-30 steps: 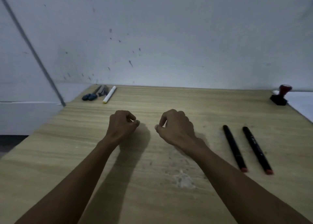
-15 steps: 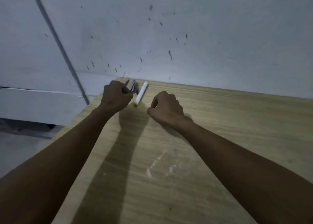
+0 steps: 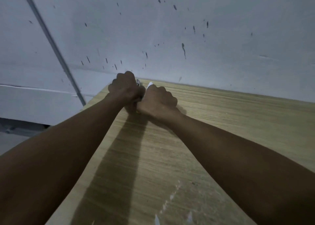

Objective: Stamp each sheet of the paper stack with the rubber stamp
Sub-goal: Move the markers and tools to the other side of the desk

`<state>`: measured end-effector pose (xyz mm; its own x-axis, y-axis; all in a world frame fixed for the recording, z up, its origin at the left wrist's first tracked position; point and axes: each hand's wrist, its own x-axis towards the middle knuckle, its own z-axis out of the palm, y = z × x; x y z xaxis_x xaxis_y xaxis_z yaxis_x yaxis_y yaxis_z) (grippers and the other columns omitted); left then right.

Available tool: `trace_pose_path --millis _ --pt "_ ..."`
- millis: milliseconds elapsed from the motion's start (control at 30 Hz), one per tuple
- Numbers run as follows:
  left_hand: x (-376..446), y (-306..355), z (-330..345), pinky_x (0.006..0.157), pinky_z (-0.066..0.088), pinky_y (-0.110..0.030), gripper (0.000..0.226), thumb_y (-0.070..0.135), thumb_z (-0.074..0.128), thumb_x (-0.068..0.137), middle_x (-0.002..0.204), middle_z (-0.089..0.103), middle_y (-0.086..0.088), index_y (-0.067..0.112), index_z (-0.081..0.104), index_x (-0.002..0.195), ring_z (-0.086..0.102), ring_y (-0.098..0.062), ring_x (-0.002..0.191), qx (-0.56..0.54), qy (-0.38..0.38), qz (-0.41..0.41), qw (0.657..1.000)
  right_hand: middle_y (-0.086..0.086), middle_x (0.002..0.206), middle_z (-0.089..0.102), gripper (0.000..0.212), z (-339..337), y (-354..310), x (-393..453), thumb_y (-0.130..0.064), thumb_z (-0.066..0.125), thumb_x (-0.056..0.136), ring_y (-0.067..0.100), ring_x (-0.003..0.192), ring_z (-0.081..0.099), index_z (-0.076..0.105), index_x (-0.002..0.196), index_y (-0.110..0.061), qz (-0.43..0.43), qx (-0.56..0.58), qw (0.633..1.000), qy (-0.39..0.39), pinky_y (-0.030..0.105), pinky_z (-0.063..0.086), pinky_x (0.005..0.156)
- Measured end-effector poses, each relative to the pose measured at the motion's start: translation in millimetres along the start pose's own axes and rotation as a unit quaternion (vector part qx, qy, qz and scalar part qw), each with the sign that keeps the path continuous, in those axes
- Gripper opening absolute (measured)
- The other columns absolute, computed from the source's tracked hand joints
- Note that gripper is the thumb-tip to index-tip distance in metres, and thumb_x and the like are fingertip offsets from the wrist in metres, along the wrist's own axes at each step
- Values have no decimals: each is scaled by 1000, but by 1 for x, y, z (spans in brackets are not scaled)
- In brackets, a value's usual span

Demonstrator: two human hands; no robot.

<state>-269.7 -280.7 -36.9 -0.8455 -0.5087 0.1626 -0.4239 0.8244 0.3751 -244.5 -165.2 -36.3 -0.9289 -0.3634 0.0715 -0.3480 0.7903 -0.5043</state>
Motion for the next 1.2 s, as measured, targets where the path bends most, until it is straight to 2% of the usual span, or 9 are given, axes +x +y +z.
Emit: trace_pose_path --millis 167,367,500,567,700,833,900,1033,1200 --pt "5 8 2 77 38 -37 41 33 74 75 100 46 -11 12 44 93 56 -35 104 3 -1 -3 1000 7 118 58 38 -7 3 1 -33 63 83 31 110 58 53 115 -15 3 19 1000 -13 34 38 74" --pt "-12 12 3 60 37 -32 35 29 67 76 69 43 -5 12 39 64 54 -30 73 -67 27 13 997 3 100 52 26 -24 18 -26 -27 61 83 30 101 59 51 107 -20 9 13 1000 2 33 40 70" --pt "-48 16 -3 52 40 -27 30 31 65 73 62 57 -9 5 54 63 60 -27 60 -110 42 29 993 5 109 60 36 -38 33 -63 -30 60 83 28 92 59 54 116 -17 16 -17 999 23 33 37 66" --pt "-76 23 -8 50 43 -28 32 33 63 72 56 57 -7 2 60 63 62 -26 58 -118 40 41 991 5 104 58 26 -50 42 -90 -33 60 84 26 83 53 51 104 -19 27 -34 999 33 32 35 67" --pt "-131 36 -14 54 45 -28 41 46 54 59 64 62 -9 8 66 68 65 -27 66 -131 27 35 990 -1 90 45 25 -67 57 -141 -39 57 87 23 79 48 52 100 -18 50 -52 995 70 32 37 68" --pt "-202 53 -25 48 35 -24 34 42 58 61 59 59 -6 10 67 65 59 -24 56 -144 42 52 987 2 93 61 27 -80 79 -200 -42 56 85 25 81 61 58 96 -17 81 -43 991 94 33 44 67" --pt "-240 59 -26 46 39 -26 31 38 63 65 56 60 -5 7 67 64 57 -21 52 -162 47 65 984 1 88 61 24 -87 91 -231 -42 57 85 23 75 59 59 92 -18 98 -44 990 92 31 43 64" --pt "-298 69 -18 55 54 -36 33 44 61 65 62 63 -2 11 66 67 60 -22 58 -175 28 81 981 0 88 61 24 -101 117 -288 -43 57 86 22 76 60 59 92 -19 124 -54 986 97 31 45 67" --pt "-342 88 0 61 55 -37 37 50 57 66 71 62 -2 14 64 75 60 -23 65 -178 -13 114 977 1 90 58 24 -111 151 -337 -43 55 88 22 77 57 54 91 -19 166 -87 976 113 31 43 66"
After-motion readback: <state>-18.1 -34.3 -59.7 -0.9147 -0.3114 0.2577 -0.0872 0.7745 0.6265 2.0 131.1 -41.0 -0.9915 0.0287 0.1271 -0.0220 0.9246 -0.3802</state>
